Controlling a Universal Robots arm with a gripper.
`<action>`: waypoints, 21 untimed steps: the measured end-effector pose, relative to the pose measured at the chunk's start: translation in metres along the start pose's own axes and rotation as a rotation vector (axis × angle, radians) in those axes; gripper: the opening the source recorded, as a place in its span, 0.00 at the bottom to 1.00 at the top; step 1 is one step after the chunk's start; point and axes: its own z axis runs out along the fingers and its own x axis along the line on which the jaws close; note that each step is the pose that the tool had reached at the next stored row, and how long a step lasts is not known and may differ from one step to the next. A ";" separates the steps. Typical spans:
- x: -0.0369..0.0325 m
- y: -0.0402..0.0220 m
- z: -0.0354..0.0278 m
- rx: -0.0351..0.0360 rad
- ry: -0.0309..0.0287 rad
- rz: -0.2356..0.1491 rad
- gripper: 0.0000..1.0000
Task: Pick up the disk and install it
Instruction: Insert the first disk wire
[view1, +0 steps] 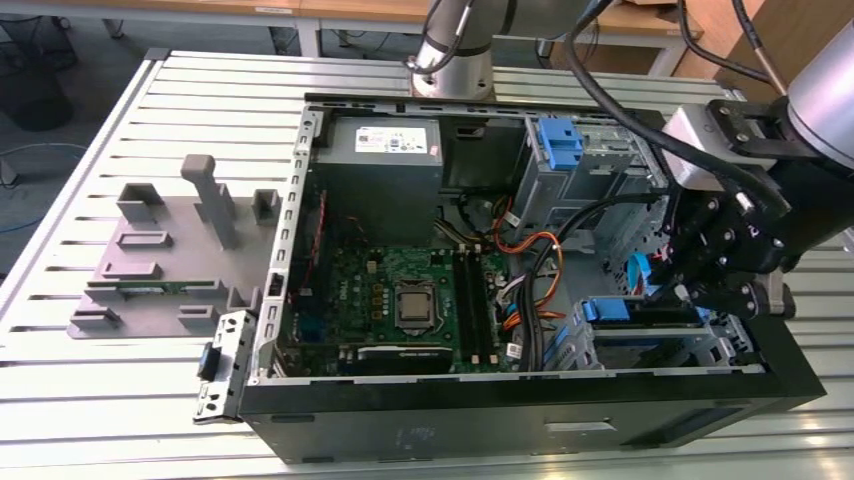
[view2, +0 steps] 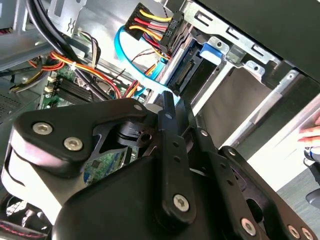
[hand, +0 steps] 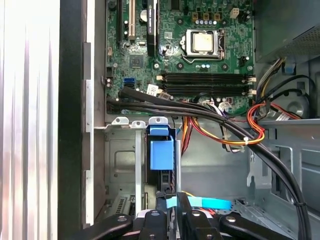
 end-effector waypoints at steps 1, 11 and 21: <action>-0.0001 0.0001 -0.0017 0.0000 -0.0001 0.000 0.23; -0.0004 -0.0042 -0.0055 0.0000 -0.0001 0.000 0.23; -0.0010 -0.0236 -0.0058 0.0000 -0.0001 0.000 0.23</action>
